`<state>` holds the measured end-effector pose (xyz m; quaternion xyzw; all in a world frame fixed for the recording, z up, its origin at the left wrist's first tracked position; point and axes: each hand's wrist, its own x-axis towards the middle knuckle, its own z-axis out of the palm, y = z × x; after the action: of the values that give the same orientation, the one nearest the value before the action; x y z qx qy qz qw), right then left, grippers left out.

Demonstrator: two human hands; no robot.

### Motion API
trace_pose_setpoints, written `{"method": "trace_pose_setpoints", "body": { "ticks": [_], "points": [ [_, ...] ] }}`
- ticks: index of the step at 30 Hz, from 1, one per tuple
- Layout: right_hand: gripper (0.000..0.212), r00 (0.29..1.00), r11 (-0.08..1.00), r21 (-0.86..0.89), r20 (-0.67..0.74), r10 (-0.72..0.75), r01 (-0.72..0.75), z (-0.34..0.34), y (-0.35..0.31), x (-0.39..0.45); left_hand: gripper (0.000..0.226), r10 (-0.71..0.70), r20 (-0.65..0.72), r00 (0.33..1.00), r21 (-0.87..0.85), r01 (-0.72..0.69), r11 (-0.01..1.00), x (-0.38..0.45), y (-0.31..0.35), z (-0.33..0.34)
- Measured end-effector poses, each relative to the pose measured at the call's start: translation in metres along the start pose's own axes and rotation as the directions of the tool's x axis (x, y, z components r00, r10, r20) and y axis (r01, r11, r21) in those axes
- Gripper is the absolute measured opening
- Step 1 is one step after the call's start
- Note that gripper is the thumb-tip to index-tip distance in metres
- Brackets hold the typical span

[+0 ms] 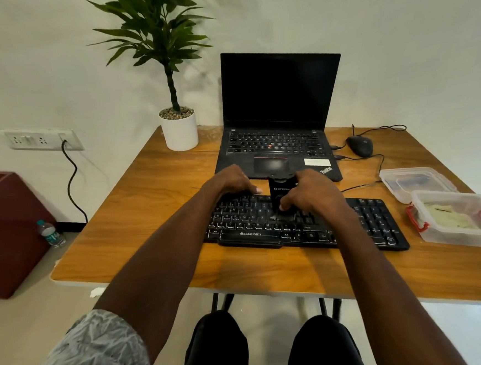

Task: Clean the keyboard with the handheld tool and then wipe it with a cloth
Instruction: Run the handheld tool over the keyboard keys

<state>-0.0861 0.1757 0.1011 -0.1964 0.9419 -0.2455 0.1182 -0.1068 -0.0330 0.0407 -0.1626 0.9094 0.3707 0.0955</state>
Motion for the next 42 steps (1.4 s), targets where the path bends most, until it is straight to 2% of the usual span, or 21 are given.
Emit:
{"method": "trace_pose_setpoints", "body": {
  "ticks": [3, 5, 8, 10, 13, 16, 20, 23, 26, 28, 31, 34, 36, 38, 42],
  "points": [
    [0.03, 0.995, 0.993, 0.069, 0.019, -0.099, 0.097, 0.022, -0.03, -0.001, 0.023, 0.023, -0.052, 0.998, 0.025, -0.021, 0.999, -0.005, -0.013, -0.008],
    [0.031, 0.984, 0.978, 0.133, 0.059, -0.17, 0.161, 0.042, -0.044, -0.001, 0.036, 0.088, -0.076, 0.993, 0.036, -0.086, 0.996, -0.01, -0.021, -0.011],
    [0.033, 0.989, 0.978, 0.165, 0.05, -0.139, 0.129, 0.041, -0.043, -0.001, 0.035, 0.134, -0.158, 0.978, 0.021, -0.132, 0.991, -0.019, -0.035, -0.015],
    [0.033, 0.995, 0.988, 0.134, 0.059, -0.08, 0.071, 0.028, -0.03, -0.001, 0.036, 0.118, -0.25, 0.961, -0.088, -0.144, 0.986, -0.029, -0.049, -0.018],
    [0.034, 1.0, 0.998, 0.054, 0.016, -0.024, 0.023, 0.015, -0.019, -0.001, 0.041, 0.112, -0.41, 0.905, -0.205, -0.211, 0.956, -0.041, -0.076, -0.016],
    [0.032, 0.995, 0.993, 0.061, -0.006, -0.097, 0.097, 0.028, -0.039, -0.002, 0.04, 0.054, -0.543, 0.838, -0.323, -0.268, 0.908, -0.043, -0.097, -0.007],
    [0.043, 0.98, 0.962, 0.211, 0.063, -0.191, 0.174, 0.055, -0.064, 0.0, 0.029, 0.055, -0.645, 0.762, -0.251, -0.28, 0.927, -0.043, -0.1, 0.0],
    [0.044, 0.986, 0.971, 0.204, 0.082, -0.145, 0.126, 0.045, -0.055, 0.002, 0.021, 0.026, -0.712, 0.702, -0.204, -0.242, 0.948, -0.041, -0.106, -0.001],
    [0.042, 0.995, 0.992, 0.123, 0.084, -0.044, 0.034, 0.024, -0.033, 0.004, 0.017, 0.001, -0.684, 0.729, -0.219, -0.207, 0.953, -0.037, -0.111, -0.003],
    [0.038, 0.998, 0.996, 0.082, 0.057, -0.026, 0.022, 0.02, -0.03, 0.004, 0.016, 0.0, -0.667, 0.745, -0.233, -0.209, 0.95, -0.036, -0.112, -0.003],
    [0.037, 0.993, 0.993, 0.052, 0.043, -0.105, 0.103, 0.036, -0.053, 0.004, 0.016, 0.005, -0.661, 0.75, -0.246, -0.223, 0.943, -0.037, -0.111, -0.005],
    [0.047, 0.975, 0.966, 0.163, 0.065, -0.211, 0.199, 0.062, -0.078, 0.005, 0.014, 0.013, -0.61, 0.792, -0.275, -0.227, 0.934, -0.039, -0.117, -0.008],
    [0.047, 0.972, 0.952, 0.235, 0.081, -0.221, 0.197, 0.067, -0.082, 0.007, 0.015, 0.038, -0.565, 0.824, -0.297, -0.246, 0.923, -0.042, -0.122, -0.011],
    [0.047, 0.976, 0.961, 0.224, 0.103, -0.191, 0.164, 0.058, -0.075, 0.007, 0.018, 0.062, -0.552, 0.831, -0.274, -0.252, 0.928, -0.044, -0.124, -0.013],
    [0.043, 0.994, 0.994, 0.077, 0.075, -0.084, 0.078, 0.038, -0.054, 0.01, 0.016, 0.055, -0.574, 0.817, -0.266, -0.249, 0.931, -0.044, -0.122, -0.011]
  ]
}}
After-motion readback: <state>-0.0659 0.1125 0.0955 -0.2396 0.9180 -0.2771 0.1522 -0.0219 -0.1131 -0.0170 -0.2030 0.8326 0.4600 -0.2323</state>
